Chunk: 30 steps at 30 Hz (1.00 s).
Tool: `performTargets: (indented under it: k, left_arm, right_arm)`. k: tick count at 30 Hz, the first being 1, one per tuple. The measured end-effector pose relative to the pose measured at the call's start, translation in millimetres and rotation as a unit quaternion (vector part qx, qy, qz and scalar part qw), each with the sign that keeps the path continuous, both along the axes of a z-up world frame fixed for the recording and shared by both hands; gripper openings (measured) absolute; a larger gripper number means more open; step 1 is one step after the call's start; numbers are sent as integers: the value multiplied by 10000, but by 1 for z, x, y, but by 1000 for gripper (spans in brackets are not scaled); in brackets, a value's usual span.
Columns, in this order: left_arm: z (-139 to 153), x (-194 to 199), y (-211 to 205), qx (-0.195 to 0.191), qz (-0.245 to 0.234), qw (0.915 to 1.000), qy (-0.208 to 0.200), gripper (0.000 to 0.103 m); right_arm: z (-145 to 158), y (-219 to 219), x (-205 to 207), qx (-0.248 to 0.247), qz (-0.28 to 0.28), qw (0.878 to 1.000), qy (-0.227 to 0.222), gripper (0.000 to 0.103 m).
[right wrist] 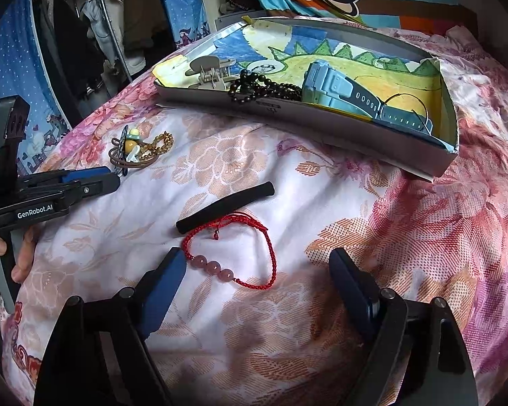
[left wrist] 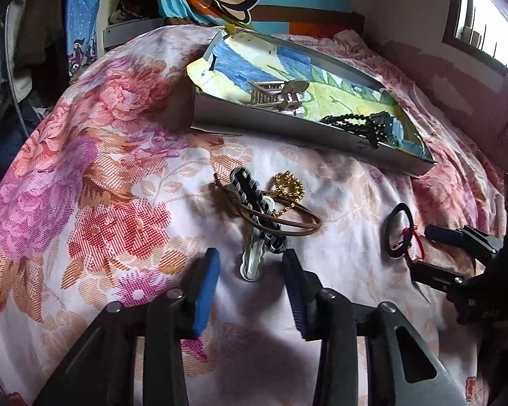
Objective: Organize jewelry
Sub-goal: 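Close the left gripper on the keys while the right gripper closes on the red bead bracelet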
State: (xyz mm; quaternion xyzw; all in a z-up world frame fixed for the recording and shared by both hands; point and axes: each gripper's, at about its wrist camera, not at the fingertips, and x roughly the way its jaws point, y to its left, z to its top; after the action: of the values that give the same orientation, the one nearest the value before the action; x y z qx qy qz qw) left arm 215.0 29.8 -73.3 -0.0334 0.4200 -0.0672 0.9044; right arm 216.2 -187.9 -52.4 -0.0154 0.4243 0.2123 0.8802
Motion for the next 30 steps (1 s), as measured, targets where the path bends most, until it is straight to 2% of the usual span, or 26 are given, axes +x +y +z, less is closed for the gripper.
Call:
performTargets:
  k: [4,6,8,10,14,17,19,20,23,27,30]
  left_arm:
    - [-1,1,0,44,-24,10000,33,14]
    - [-1,2,0,37,-37,10000,40,14]
    - [-1,1,0,34,-56,10000,36,13]
    - [0,0,-2,52,-108,9999,52,12]
    - [1,-2,-10,118,-139,9996,222,12]
    - [3,-4,-11,-57,-172,9990,406,12]
    - [3,-9,-9,-301,-186,9977,577,9]
    - [2,-11,-8,-427,-196,9966,674,4]
    - [-3,-18,-8,-775,-241,9924,927,4]
    - [-5,-26,-16,-799,-341,9916,960,4]
    - [-5,-32,-22,-920,-422,9898,1007,4]
  right_arm:
    - [0,2,0,2,37,10000,-18,77]
    - [0,3,0,33,111,9999,-18,70]
    - [1,6,0,66,207,9998,-7,58]
    - [0,8,0,108,293,9995,12,51]
    - [0,6,-2,192,331,9992,65,46]
    - [0,7,-3,180,344,9992,68,37]
    - [1,8,-6,163,376,9991,62,30]
    - [2,10,-9,138,398,9991,51,26]
    - [5,12,-16,45,444,9990,-13,20]
    - [9,10,-23,96,484,9988,-34,8]
    - [13,6,-30,150,464,9988,-94,8]
